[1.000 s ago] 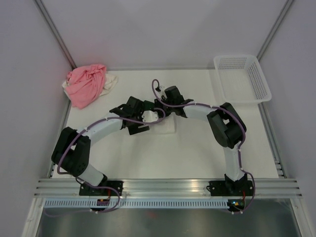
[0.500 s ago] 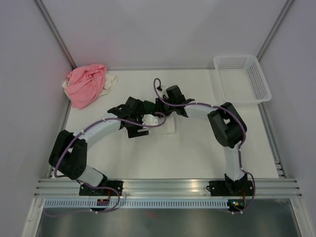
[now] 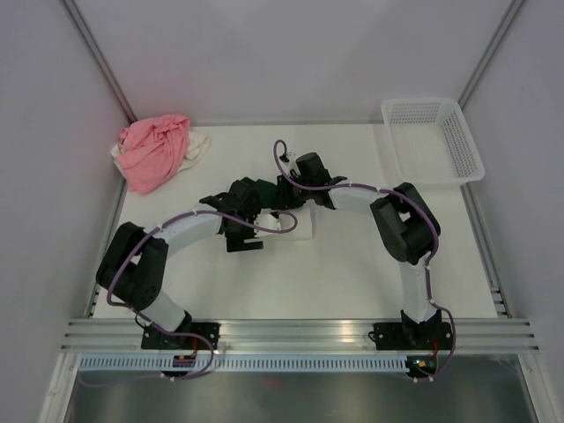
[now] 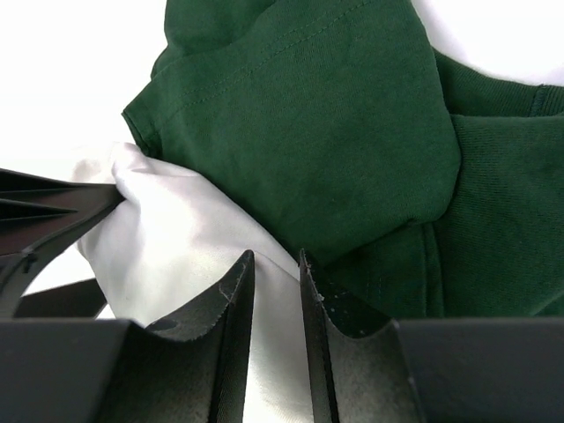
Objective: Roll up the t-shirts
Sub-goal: Roll the tshirt
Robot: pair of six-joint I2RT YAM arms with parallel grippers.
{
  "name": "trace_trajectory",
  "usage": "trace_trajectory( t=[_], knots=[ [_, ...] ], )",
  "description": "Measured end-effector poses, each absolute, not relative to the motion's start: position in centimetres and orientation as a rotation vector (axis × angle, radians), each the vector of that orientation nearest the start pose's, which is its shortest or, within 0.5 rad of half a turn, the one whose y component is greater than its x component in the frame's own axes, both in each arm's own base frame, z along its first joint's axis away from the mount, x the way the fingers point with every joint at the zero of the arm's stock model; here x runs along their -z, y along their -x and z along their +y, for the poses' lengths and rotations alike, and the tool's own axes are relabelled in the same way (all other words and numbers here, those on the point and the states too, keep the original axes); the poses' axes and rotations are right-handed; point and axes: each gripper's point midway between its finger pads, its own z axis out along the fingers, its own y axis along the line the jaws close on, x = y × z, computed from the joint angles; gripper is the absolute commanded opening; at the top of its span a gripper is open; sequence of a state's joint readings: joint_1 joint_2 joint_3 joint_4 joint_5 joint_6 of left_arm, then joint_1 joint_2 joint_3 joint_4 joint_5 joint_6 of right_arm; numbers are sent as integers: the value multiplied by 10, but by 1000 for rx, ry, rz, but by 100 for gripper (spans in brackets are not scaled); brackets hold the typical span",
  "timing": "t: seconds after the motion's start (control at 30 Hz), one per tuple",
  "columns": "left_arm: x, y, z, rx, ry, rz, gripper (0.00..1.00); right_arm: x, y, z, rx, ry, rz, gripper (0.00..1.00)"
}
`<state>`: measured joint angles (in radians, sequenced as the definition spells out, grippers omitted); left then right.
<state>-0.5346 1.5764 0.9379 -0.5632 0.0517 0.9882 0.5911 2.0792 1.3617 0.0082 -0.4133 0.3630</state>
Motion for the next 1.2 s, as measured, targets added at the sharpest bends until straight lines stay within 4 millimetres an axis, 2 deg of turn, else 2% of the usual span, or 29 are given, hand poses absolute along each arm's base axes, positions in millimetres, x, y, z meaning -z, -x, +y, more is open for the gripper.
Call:
trace_trajectory(
  t=[0.23, 0.37, 0.4, 0.47, 0.5, 0.53, 0.6, 0.7, 0.77, 0.87, 0.93, 1.0, 1.2],
  knots=[
    [-24, -307, -138, -140, -1935, 1996, 68, -49, -387, 358, -939, 515, 2339, 36],
    [-24, -312, -137, -169, -1930, 1990, 59, -58, -379, 341, -941, 532, 2317, 40],
    [-24, -313, -137, -174, -1928, 1987, 56, -64, -378, 332, -940, 531, 2297, 41],
    [-25, -316, -136, -181, -1923, 1982, 38, -83, -377, 308, -918, 537, 2238, 44],
    [-25, -316, -136, -181, -1920, 1982, 38, -96, -378, 298, -904, 546, 2188, 44],
    [-26, -318, -136, -184, -1915, 1981, 30, -108, -379, 287, -879, 563, 2128, 46],
    [-27, -319, -136, -183, -1910, 1983, 24, -131, -375, 268, -829, 612, 2013, 48],
    [-28, -320, -136, -169, -1906, 1987, 20, -149, -357, 260, -745, 779, 1839, 50],
    [-29, -320, -136, -149, -1903, 1993, 20, -144, -341, 264, -659, 948, 1760, 50],
    [-32, -318, -136, -91, -1896, 2009, 22, -126, -315, 284, -543, 1232, 1641, 51],
    [-33, -316, -135, -49, -1892, 2024, 23, -112, -295, 295, -497, 1381, 1572, 53],
    [-32, -312, -134, -14, -1894, 2037, 24, -100, -283, 298, -458, 1470, 1523, 55],
    [-36, -299, -130, 131, -1886, 2093, 24, -100, -298, 295, -337, 1513, 1432, 55]
  ],
)
